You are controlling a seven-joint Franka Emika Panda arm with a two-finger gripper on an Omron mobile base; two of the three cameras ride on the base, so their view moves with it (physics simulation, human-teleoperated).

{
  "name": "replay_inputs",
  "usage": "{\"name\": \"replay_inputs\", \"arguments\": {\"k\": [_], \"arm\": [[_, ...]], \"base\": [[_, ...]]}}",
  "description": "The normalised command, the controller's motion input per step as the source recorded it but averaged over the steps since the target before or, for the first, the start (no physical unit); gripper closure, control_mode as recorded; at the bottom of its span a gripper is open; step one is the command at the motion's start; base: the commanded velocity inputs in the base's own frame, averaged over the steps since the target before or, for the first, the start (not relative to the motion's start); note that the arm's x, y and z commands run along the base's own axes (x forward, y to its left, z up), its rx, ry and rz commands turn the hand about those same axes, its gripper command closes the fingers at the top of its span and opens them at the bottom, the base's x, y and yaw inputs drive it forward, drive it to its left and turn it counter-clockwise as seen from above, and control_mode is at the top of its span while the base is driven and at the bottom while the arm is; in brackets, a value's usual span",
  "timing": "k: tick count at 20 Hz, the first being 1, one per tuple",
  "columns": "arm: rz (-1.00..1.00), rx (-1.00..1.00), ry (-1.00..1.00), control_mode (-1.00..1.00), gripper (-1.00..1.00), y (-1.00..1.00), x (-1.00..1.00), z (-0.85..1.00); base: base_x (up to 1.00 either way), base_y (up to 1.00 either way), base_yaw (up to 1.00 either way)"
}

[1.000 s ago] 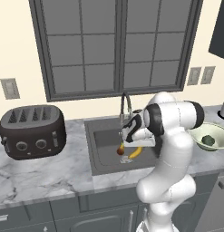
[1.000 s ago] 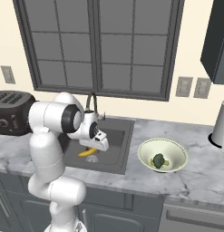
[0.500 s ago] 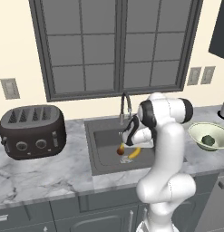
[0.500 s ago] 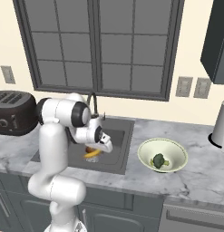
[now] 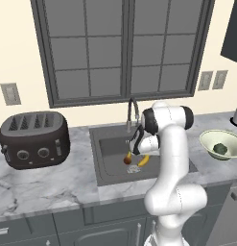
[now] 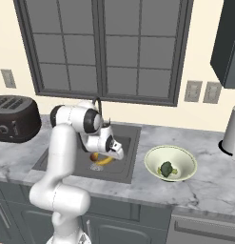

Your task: There is a mixed pile of frozen fruits and vegetables on the counter. Locate all the frozen vegetables and place the items in a bowl on the counter. Take all the frozen fruits and defrost them in a running sink.

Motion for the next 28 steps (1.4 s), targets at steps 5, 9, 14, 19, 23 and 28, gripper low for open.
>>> {"name": "replay_inputs", "arguments": {"k": [5, 9, 14, 19, 23, 28], "arm": [[0.0, 0.0, 0.01, -1.0, 1.0, -0.1, 0.39, -0.32], [0.0, 0.0, 0.03, -1.0, 1.0, 0.0, 0.0, -0.26], [0.0, 0.0, 0.0, -1.0, -1.0, 0.0, 0.0, -0.18], [0.0, 0.0, 0.0, -1.0, -1.0, 0.0, 0.0, -0.07], [0.0, -0.01, 0.01, -1.0, -1.0, 0.07, -0.01, 0.26], [-0.02, 0.0, -0.05, -1.0, -1.0, 0.0, -0.01, 0.55]], "base": [[0.0, 0.0, 0.0], [0.0, 0.0, 0.0], [0.0, 0.0, 0.0], [0.0, 0.0, 0.0], [0.0, 0.0, 0.0], [0.0, 0.0, 0.0]]}}
